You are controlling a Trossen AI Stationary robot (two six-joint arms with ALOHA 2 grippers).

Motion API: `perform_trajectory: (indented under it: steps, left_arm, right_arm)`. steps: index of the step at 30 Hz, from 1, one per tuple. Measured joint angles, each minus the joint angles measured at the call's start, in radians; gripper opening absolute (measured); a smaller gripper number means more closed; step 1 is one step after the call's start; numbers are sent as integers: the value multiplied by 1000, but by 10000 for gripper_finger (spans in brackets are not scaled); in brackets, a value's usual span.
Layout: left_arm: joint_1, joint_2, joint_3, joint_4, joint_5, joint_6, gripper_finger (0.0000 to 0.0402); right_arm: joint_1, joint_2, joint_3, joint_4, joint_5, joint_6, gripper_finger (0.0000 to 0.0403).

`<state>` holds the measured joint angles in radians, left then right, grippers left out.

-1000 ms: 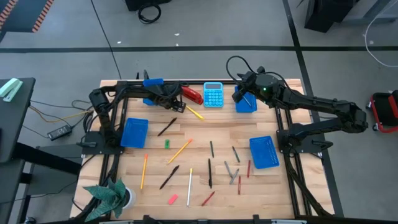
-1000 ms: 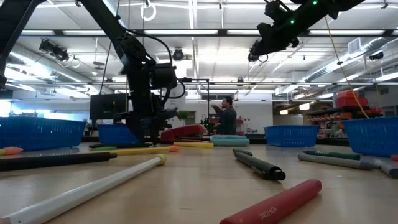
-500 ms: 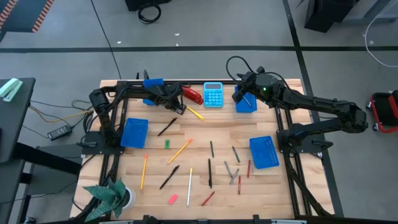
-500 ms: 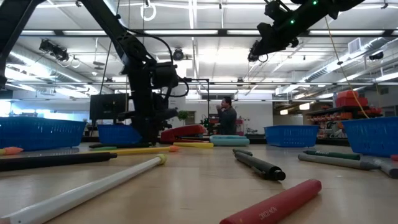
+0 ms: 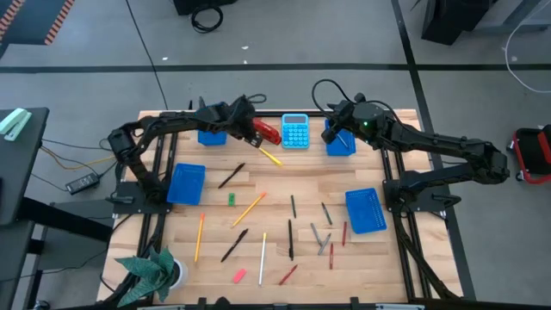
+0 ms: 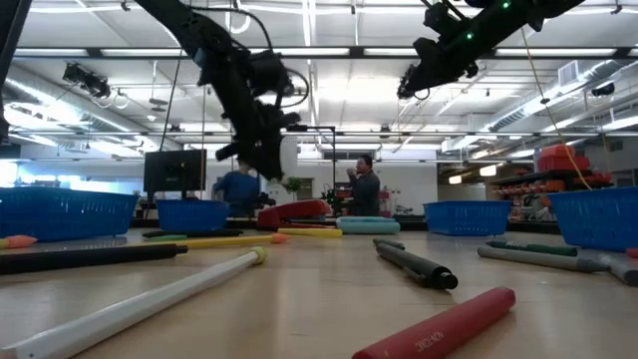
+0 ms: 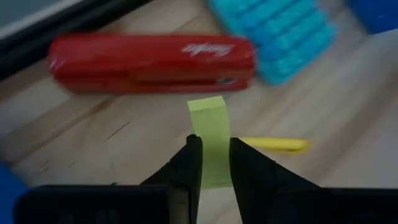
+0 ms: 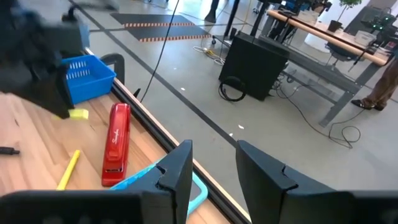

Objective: Sort crayons/erasers/pens/pencils in bins
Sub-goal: Put the yellow eraser into the top left bin

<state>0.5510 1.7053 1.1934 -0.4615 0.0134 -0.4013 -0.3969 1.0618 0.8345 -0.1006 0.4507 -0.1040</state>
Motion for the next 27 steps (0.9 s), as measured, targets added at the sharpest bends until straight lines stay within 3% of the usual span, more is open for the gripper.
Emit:
perform_trajectory:
  steps: [10,20,27]
  left_arm:
    - [-66,-18,167,-5,123,56,75]
    - [-139,-19,304,-29,315,144,27]
    - [-180,-19,306,-15,324,203,7]
  right_arm:
    - [0,0,0,-12,-15,3,129]
    - [1,0,0,-8,-349,-88,129]
    - [1,0,0,15,-370,-54,129]
